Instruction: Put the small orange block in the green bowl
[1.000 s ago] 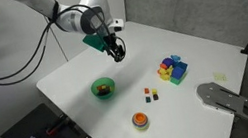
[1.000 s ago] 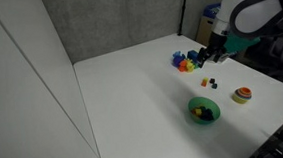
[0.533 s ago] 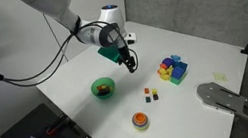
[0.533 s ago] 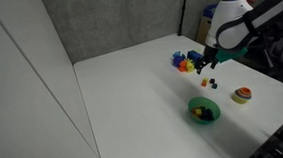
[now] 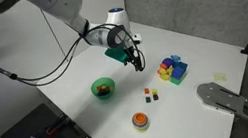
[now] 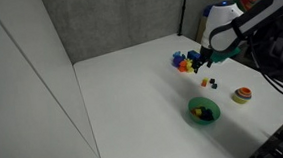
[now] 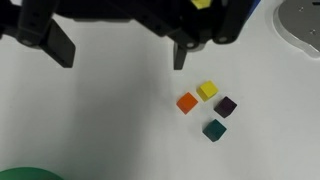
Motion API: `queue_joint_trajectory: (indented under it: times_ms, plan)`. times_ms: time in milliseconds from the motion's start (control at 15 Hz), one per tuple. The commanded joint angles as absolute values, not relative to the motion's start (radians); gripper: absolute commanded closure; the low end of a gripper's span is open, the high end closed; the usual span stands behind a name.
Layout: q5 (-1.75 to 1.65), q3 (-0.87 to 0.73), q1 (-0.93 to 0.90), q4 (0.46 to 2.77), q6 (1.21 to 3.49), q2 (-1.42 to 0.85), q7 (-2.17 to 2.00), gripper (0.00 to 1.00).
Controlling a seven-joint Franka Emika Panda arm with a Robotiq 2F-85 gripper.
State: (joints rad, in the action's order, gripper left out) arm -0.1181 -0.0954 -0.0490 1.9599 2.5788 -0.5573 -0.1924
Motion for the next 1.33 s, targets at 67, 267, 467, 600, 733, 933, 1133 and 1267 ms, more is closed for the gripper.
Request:
queue_joint_trajectory:
  times_ms: [67, 267, 467, 600, 733, 933, 1133, 1267]
  plan:
    - [-0.106, -0.097, -0.037, 1.924, 2.624, -0.619, -0.184, 0.0]
    - [-0.085, -0.092, -0.014, 1.902, 2.695, -0.693, -0.169, 0.0]
    - [-0.071, -0.101, 0.002, 1.863, 2.751, -0.776, -0.169, 0.0]
    - [-0.063, -0.107, 0.014, 1.832, 2.776, -0.829, -0.169, 0.0]
    - [-0.05, -0.111, 0.026, 1.796, 2.783, -0.874, -0.171, 0.0]
    - [-0.029, -0.113, 0.043, 1.749, 2.778, -0.923, -0.17, 0.0]
    - [-0.011, -0.118, 0.053, 1.709, 2.764, -0.958, -0.176, 0.0]
    - [0.002, -0.121, 0.058, 1.69, 2.756, -0.976, -0.179, 0.0]
